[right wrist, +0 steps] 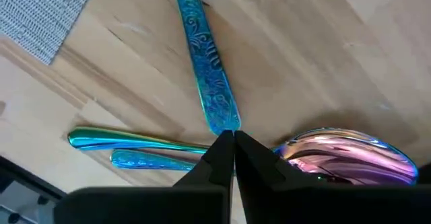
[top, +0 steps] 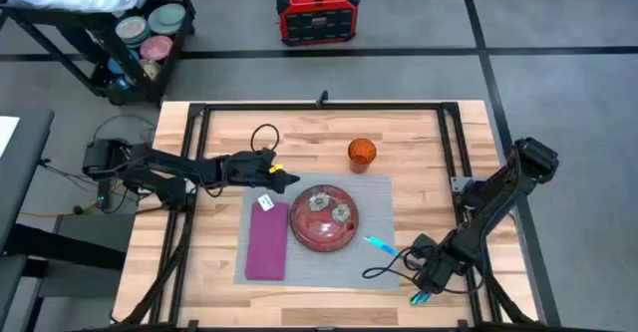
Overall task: Set table place
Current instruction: Adjust the blue knife on the table mat
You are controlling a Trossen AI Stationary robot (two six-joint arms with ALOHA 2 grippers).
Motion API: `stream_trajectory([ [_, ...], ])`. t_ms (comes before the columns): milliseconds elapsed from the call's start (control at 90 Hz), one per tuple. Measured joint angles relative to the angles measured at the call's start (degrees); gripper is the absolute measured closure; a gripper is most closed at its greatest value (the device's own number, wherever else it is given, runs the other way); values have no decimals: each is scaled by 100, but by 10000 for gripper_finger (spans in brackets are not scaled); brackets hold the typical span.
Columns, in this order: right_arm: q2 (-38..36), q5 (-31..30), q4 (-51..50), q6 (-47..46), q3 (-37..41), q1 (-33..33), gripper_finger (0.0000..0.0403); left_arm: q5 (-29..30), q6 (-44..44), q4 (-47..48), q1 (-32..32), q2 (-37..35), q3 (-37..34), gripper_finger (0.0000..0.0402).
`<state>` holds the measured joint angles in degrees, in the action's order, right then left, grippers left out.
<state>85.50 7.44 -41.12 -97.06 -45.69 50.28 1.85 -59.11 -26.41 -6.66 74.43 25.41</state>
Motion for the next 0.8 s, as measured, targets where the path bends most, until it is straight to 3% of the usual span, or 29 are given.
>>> stream_trajectory([
  [356, 202, 23, 61, 2, 2, 85, 403, 4, -4, 2, 0, 0, 0, 401],
  [800, 720, 395, 1062, 351, -17, -105, 403, 3, -17, 0, 0, 2, 0, 401],
])
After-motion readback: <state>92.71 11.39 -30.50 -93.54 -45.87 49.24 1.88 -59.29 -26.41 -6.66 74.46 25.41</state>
